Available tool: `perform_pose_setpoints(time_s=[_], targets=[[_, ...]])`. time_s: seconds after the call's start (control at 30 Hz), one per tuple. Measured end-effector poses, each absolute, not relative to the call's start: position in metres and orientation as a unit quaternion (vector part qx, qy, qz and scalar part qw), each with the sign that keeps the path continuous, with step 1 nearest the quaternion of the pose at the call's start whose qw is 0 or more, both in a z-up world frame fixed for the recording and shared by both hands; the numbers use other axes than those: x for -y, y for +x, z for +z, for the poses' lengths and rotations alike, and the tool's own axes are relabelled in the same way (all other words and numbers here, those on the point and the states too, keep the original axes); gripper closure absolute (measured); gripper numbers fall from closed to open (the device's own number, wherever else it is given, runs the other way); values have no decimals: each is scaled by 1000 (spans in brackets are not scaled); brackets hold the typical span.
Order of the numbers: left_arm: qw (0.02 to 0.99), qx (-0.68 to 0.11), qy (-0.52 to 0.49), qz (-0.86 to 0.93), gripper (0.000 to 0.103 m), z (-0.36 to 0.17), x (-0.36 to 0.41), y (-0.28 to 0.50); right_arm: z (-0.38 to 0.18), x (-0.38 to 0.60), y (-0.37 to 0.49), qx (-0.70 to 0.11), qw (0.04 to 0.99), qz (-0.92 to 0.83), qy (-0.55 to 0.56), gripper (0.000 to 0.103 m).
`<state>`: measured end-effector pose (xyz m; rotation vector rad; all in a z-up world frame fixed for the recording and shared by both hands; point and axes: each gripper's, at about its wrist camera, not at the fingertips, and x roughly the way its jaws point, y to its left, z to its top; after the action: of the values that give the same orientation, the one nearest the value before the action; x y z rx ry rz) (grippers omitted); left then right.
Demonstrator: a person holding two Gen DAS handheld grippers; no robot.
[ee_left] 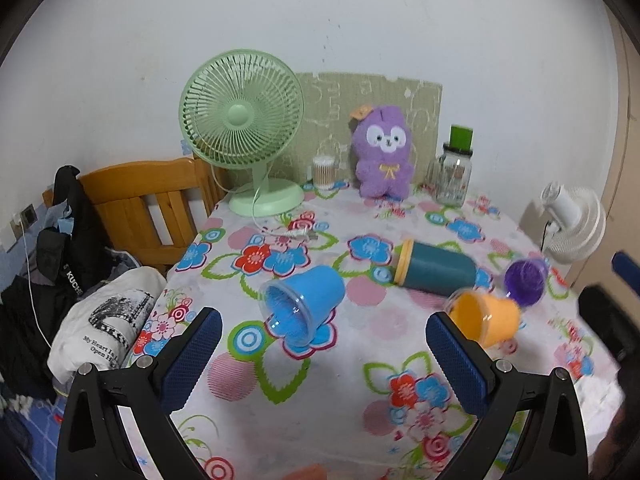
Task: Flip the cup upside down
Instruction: 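Reach the left tool to the blue cup lying on its side and grasp it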
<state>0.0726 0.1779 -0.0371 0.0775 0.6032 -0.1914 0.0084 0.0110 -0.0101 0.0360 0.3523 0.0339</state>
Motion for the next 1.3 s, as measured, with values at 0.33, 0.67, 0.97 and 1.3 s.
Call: perform_pose_setpoints(time_s=[0.33, 0.67, 0.97, 1.3], targets=[[928, -340, 114, -102, 0, -54, -180, 121, -31, -20, 32, -213, 976, 41, 24, 0], [906, -367, 159, -136, 0, -62, -171, 159, -52, -28, 60, -249, 966, 50, 36, 0], [871, -399, 245, -150, 0, -75, -160, 205, -72, -43, 84, -280, 957, 71, 34, 0], [791, -484, 310, -208, 0, -104, -144, 249, -86, -51, 97, -293, 952, 78, 39, 0]])
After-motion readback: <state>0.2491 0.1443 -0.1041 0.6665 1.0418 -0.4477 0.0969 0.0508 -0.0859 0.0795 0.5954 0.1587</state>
